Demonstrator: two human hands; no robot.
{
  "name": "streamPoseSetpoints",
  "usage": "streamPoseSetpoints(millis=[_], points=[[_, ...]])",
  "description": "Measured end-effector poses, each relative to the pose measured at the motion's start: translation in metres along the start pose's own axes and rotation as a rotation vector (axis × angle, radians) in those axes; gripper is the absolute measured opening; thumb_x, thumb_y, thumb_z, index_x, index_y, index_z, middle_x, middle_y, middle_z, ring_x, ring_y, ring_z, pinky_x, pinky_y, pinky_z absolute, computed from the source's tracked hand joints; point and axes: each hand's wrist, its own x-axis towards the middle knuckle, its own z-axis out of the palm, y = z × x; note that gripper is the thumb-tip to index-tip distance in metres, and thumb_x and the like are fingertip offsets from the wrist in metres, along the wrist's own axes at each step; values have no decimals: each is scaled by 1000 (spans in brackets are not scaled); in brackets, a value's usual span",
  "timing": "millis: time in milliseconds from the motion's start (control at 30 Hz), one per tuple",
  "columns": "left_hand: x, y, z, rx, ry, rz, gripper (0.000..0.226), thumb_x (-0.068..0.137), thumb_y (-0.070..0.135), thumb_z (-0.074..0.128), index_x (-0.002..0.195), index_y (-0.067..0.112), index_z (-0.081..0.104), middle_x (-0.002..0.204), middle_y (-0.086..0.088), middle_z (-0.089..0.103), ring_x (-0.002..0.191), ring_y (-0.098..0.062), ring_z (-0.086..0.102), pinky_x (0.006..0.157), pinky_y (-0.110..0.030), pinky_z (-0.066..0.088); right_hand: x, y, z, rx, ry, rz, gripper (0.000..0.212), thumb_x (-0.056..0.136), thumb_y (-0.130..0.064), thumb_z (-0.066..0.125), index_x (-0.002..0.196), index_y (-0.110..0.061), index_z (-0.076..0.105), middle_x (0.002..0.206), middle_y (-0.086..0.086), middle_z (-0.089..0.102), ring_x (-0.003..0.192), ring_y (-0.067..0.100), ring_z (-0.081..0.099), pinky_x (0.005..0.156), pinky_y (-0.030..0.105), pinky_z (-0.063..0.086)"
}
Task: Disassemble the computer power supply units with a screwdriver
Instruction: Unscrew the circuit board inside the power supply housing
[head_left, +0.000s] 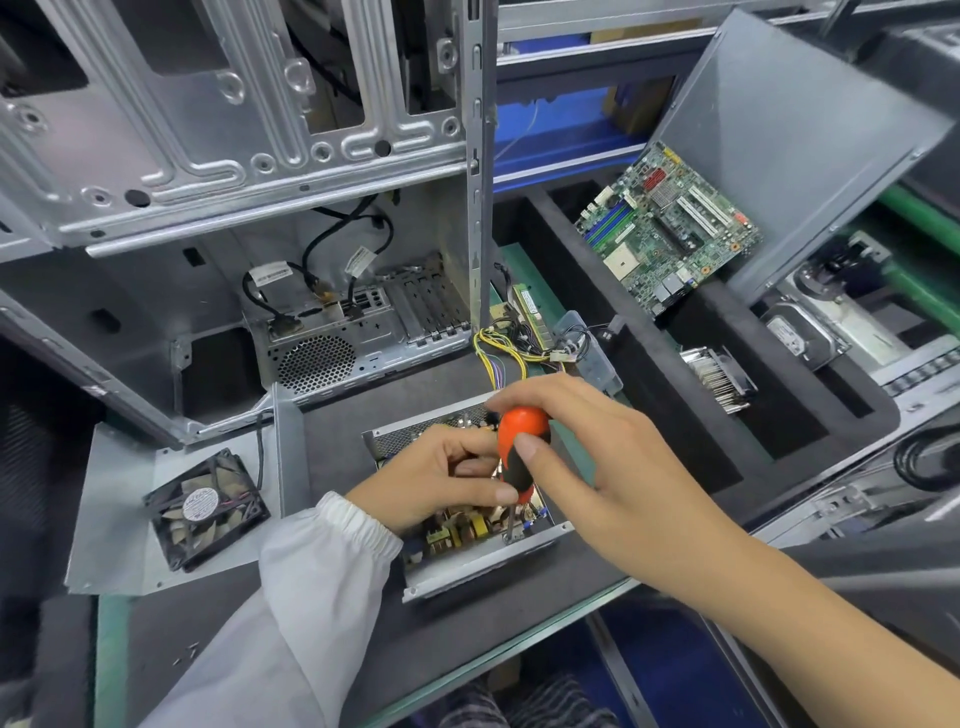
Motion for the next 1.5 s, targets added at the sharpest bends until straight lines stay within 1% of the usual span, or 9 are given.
streamPoseSetpoints(millis=[133,300,467,633,800,967,1200,1400,1500], points=[[4,5,6,9,-21,28,23,71,11,81,80,28,70,69,-5,56,70,-20,53,67,-24,46,6,-2,7,6,99,42,16,83,-27,72,98,-23,67,99,-5,47,96,5,50,83,10,37],[3,4,5,-73,-24,-29,26,74,22,82,97,22,69,90,-17,41,83,-34,34,72,-42,32,6,-2,4,19,78,2,33,90,-7,63,119,-23,59,110,-10,58,107,5,54,91,17,42],[2,4,2,7,30,9,12,77,18,79,79,26,70,61,-13,32,58,-22,32,55,-19,38,7,-2,9,6,69,21,21,91,-17,62,112,-22,62,108,-11,56,105,4,53,88,17,42],[7,4,7,-38,13,-9,24,70,-1,79,85,13,66,78,-14,53,77,-27,47,74,-42,40,11,-1,12,-45,151,85,22,84,-23,72,105,-25,67,100,-6,50,94,3,49,82,15,41],[1,8,4,-206,-89,43,24,91,9,63,95,29,74,70,12,63,57,7,51,56,-5,40,10,0,6,-31,106,59,27,91,-13,58,116,-22,58,108,-11,55,103,3,52,86,12,40],[7,8,0,-48,70,44,20,68,11,81,78,26,72,73,-23,38,75,-31,35,63,-23,43,17,-5,12,-72,178,84,15,84,-31,70,96,-24,65,98,-10,53,92,5,52,78,17,43],[5,8,-3,-145,-3,-18,29,70,41,85,93,27,74,81,-21,46,74,-30,38,70,-33,37,15,-6,11,-4,118,43,29,91,-9,57,117,-21,60,110,-11,60,106,2,55,89,13,41],[5,11,-4,-30,-71,89,48,76,-14,69,85,34,69,73,10,65,72,-4,61,67,-14,49,16,-6,17,15,140,97,23,83,-25,72,105,-23,67,103,-8,49,96,7,54,85,19,44],[5,11,-4,-103,-80,41,38,78,0,74,96,33,69,84,-1,62,79,-16,59,74,-24,50,16,-5,16,-14,115,73,30,87,-15,69,115,-24,64,104,-7,53,98,8,55,85,20,44]])
